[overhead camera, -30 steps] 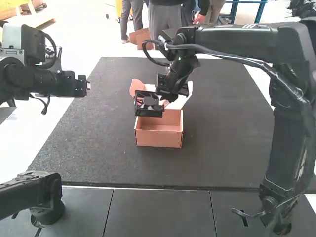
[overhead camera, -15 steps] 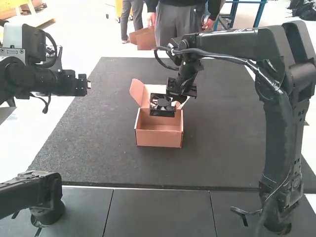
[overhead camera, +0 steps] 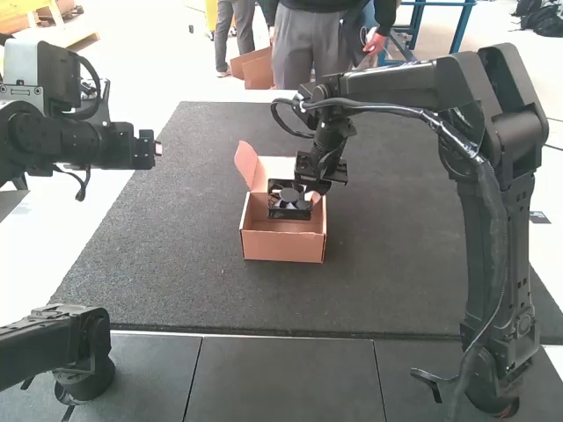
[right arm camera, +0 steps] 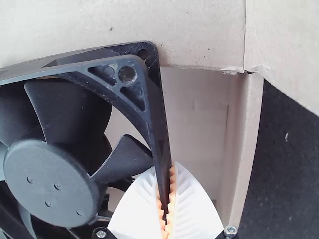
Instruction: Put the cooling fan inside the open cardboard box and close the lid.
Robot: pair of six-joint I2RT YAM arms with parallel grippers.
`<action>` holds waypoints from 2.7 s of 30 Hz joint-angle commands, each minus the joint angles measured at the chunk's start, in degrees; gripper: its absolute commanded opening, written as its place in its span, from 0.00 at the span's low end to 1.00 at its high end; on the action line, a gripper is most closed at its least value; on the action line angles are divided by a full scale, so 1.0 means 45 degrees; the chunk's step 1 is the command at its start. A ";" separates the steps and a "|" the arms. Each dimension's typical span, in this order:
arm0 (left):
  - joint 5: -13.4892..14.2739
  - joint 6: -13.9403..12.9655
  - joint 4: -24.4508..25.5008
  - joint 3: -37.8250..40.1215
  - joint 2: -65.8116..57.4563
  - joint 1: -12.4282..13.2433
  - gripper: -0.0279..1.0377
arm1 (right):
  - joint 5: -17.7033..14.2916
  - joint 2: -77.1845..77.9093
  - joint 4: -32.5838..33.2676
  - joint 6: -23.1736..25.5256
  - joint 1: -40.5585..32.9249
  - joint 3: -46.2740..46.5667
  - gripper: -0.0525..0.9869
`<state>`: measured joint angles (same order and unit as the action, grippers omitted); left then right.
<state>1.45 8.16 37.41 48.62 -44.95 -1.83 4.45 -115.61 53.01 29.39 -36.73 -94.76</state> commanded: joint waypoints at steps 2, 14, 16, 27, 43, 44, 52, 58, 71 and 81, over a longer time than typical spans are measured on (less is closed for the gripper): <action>-0.0030 -0.0134 -0.0207 0.0465 0.0008 0.0034 0.93 | 0.0223 -0.0109 -0.0004 -0.0066 -0.0177 -0.0153 0.04; -0.0030 -0.0134 -0.0520 0.0563 -0.0324 0.0034 0.93 | 0.0691 0.0008 0.0504 -0.0202 -0.0568 -0.0192 0.04; -0.0030 -0.0134 -0.0539 0.0543 -0.0324 0.0034 0.93 | 0.0769 0.0028 0.0543 -0.0202 -0.0607 -0.0133 0.04; -0.0030 -0.0134 -0.0520 0.0582 -0.0304 0.0054 0.93 | 0.0594 0.0008 0.0348 -0.0378 -0.0568 0.0628 0.04; -0.0050 -0.0134 -0.0657 0.0641 -0.0402 0.0015 0.93 | 0.2449 0.0184 0.0309 -0.1159 -0.0080 -0.1501 0.70; -0.0050 -0.0134 -0.0696 0.0602 -0.0461 0.0015 0.93 | 0.2742 0.0281 0.0328 -0.1237 0.0096 -0.1872 0.74; -0.0186 -0.0154 -0.1809 0.0309 -0.1691 0.0015 0.93 | 0.1785 0.1297 0.1188 -0.3757 0.1151 -0.3258 0.91; -0.0401 -0.0174 -0.2844 0.0426 -0.2843 -0.0005 0.93 | 0.0144 0.3348 -0.0804 -0.5222 0.1522 -0.0934 0.91; -0.0401 0.0159 -0.4758 0.1149 -0.5871 -0.1216 0.93 | -0.0520 0.4246 -0.5550 -0.5124 0.2440 0.1527 0.92; -0.0303 0.0666 -0.5481 0.2399 -0.8136 -0.1606 0.93 | -0.0129 0.2684 -0.5199 -0.5007 0.2850 0.0199 0.92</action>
<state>0.14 9.80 13.43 56.82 -80.14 -8.80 2.83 -102.69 29.08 6.81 -25.15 -90.89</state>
